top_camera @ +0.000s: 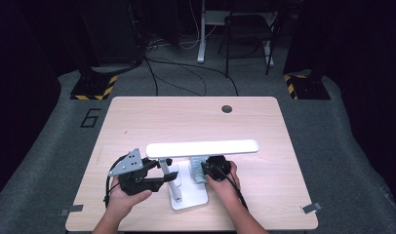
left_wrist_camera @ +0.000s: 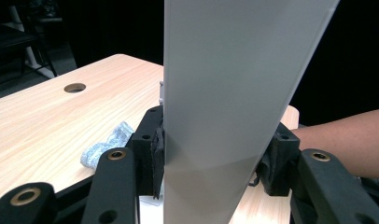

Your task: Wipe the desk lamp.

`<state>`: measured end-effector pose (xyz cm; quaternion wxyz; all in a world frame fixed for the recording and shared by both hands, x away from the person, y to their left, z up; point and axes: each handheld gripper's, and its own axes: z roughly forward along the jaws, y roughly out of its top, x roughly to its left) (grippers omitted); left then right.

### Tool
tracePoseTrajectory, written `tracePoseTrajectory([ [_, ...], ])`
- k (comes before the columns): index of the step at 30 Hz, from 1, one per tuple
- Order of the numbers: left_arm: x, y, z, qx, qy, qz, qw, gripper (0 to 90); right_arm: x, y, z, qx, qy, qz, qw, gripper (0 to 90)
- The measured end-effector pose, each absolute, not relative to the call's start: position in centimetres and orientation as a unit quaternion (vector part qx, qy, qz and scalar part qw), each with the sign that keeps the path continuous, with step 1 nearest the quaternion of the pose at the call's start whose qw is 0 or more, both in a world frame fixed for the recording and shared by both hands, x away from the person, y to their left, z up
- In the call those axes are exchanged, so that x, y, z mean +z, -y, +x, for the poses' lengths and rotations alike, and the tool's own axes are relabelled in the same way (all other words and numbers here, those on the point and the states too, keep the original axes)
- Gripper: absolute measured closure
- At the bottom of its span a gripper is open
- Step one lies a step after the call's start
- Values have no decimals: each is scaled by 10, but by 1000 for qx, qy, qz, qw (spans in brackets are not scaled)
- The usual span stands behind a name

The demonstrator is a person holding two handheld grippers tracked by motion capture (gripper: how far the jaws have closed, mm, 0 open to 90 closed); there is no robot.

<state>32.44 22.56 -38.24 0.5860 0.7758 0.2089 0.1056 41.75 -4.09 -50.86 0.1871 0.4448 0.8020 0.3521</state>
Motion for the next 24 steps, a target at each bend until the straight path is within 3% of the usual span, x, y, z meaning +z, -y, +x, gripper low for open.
tracePoseTrajectory([
  [5,-382,-225,325,107,-208,776,586,514,-501,42,414,370,-797,435,196,698],
  [15,-383,-226,325,102,-203,775,590,515,-486,11,393,450,-814,348,118,695],
  [18,-383,-226,325,102,-202,776,589,516,-489,3,389,448,-818,343,109,642],
  [19,-383,-227,325,100,-201,776,589,516,-492,-2,387,444,-818,352,98,543],
  [21,-383,-227,325,101,-201,776,589,516,-494,-4,388,438,-822,348,109,468],
  [24,-383,-226,325,101,-200,776,589,516,-495,-5,388,435,-827,336,116,418],
])
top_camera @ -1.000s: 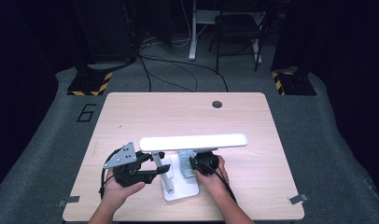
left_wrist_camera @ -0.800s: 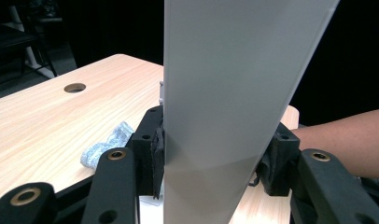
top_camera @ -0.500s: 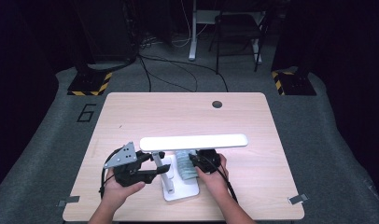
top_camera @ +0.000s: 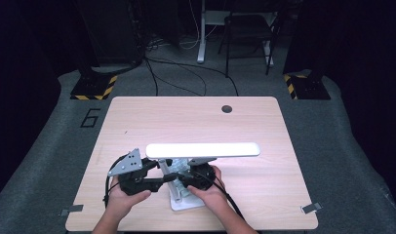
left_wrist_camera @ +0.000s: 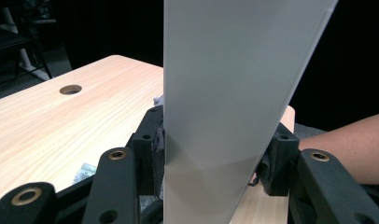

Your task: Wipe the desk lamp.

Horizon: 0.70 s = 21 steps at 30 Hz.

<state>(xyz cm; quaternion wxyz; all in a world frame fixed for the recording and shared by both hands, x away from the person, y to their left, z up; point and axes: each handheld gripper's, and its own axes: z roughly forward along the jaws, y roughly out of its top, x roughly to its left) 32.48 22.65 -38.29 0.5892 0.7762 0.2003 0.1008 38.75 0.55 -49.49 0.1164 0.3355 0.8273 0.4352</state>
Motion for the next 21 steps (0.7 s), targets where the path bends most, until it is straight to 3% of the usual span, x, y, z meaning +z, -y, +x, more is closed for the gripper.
tracePoseTrajectory([
  [6,-383,-226,325,100,-201,775,591,515,-497,-13,384,450,-840,282,112,392],
  [10,-383,-226,325,96,-201,776,590,515,-502,-22,384,424,-857,265,126,425],
  [15,-383,-226,324,94,-201,776,590,514,-506,-22,391,422,-857,274,113,455],
  [21,-383,-226,324,94,-200,777,590,515,-507,-27,397,422,-849,284,141,483],
])
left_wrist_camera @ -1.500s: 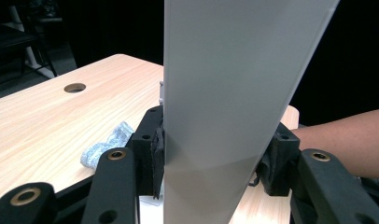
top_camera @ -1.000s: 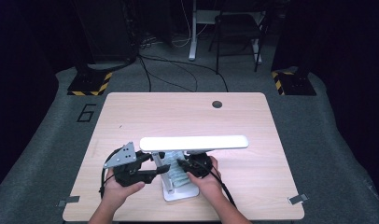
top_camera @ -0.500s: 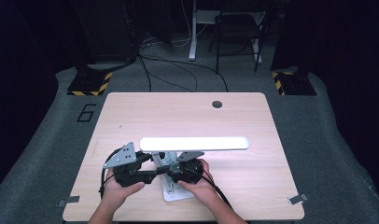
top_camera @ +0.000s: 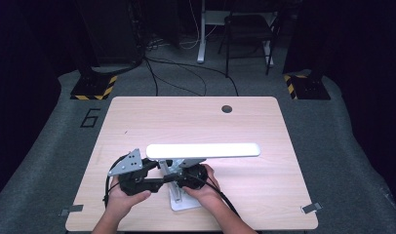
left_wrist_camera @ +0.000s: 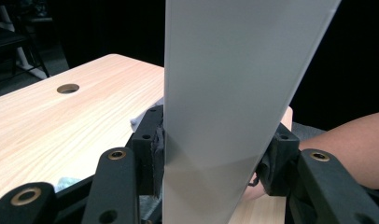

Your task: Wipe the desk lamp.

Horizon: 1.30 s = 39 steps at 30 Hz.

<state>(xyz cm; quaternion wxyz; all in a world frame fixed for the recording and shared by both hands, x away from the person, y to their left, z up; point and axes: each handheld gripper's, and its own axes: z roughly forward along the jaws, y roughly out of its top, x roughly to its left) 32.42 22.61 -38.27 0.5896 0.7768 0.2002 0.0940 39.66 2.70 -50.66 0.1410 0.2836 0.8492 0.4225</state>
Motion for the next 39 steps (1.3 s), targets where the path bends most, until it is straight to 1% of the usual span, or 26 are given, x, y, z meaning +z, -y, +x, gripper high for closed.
tracePoseTrajectory([
  [7,-383,-227,324,97,-201,777,589,514,-506,-30,410,413,-839,314,162,497],
  [12,-383,-228,324,97,-204,774,592,515,-505,-30,420,407,-828,348,164,520],
  [14,-383,-228,324,97,-205,774,591,515,-505,-29,423,397,-827,356,180,557],
  [15,-383,-228,324,98,-205,774,591,515,-505,-29,425,384,-831,354,192,557],
  [19,-384,-228,324,97,-206,773,592,515,-505,-25,430,394,-827,361,174,564],
  [22,-384,-227,325,98,-204,774,591,515,-500,-23,428,406,-822,365,160,618],
  [24,-384,-227,325,97,-206,773,592,515,-495,-19,426,418,-820,362,147,626],
  [28,-384,-227,325,98,-205,774,592,515,-492,-11,415,443,-823,342,93,634],
  [30,-384,-227,325,98,-205,774,591,515,-494,-9,408,440,-835,317,92,641],
  [32,-384,-227,325,98,-206,773,592,515,-494,-7,400,445,-839,304,77,649],
  [34,-384,-227,325,98,-206,774,591,515,-495,-5,394,446,-843,291,73,651],
  [39,-384,-226,325,96,-206,773,592,513,-495,-7,387,439,-852,276,80,639],
])
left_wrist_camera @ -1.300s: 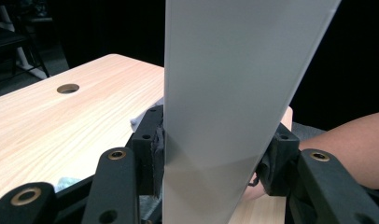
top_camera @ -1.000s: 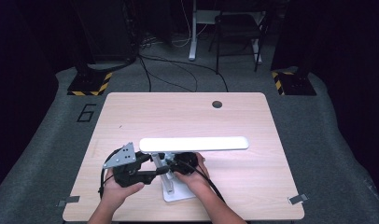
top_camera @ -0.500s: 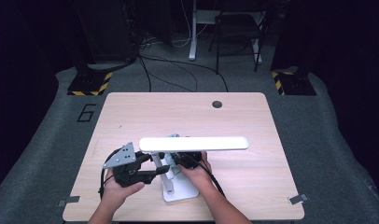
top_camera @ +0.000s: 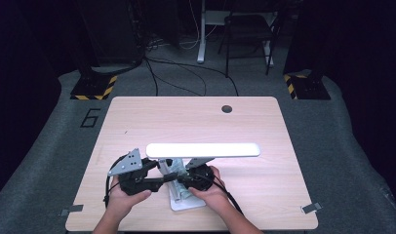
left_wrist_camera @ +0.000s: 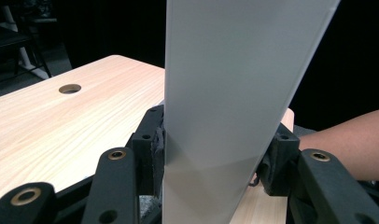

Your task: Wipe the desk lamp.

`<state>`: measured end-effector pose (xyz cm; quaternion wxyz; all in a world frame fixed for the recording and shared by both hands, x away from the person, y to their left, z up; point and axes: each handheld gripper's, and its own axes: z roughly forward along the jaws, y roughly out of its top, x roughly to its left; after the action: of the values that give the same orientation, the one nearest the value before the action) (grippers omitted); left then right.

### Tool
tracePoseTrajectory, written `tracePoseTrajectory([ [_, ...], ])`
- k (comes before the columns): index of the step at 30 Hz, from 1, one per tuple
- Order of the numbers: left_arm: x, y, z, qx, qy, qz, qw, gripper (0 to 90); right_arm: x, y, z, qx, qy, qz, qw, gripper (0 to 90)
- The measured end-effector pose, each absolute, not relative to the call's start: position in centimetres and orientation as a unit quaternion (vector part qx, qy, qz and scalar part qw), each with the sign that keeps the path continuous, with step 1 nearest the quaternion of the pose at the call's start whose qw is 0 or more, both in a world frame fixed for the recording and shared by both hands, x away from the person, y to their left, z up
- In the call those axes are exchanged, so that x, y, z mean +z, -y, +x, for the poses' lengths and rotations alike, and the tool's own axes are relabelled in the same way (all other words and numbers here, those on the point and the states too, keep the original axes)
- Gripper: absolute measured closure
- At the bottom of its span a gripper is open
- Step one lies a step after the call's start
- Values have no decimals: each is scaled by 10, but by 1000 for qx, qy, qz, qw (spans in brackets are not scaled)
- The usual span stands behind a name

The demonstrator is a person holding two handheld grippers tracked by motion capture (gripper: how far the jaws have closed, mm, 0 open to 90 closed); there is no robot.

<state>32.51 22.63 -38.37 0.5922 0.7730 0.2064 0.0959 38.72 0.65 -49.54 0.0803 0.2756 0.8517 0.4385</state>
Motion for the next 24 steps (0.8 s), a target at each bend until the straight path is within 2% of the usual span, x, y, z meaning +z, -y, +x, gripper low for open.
tracePoseTrajectory([
  [1,-384,-226,325,97,-207,773,592,513,-496,-8,387,436,-853,274,88,612],
  [2,-383,-226,325,96,-208,773,591,513,-500,-15,384,420,-859,268,122,576],
  [3,-383,-226,325,95,-208,774,591,513,-501,-16,384,420,-858,269,124,577],
  [10,-383,-226,325,97,-205,775,590,513,-504,-17,393,425,-851,287,116,577],
  [24,-384,-227,325,95,-206,773,592,513,-503,-27,413,413,-837,328,145,580],
])
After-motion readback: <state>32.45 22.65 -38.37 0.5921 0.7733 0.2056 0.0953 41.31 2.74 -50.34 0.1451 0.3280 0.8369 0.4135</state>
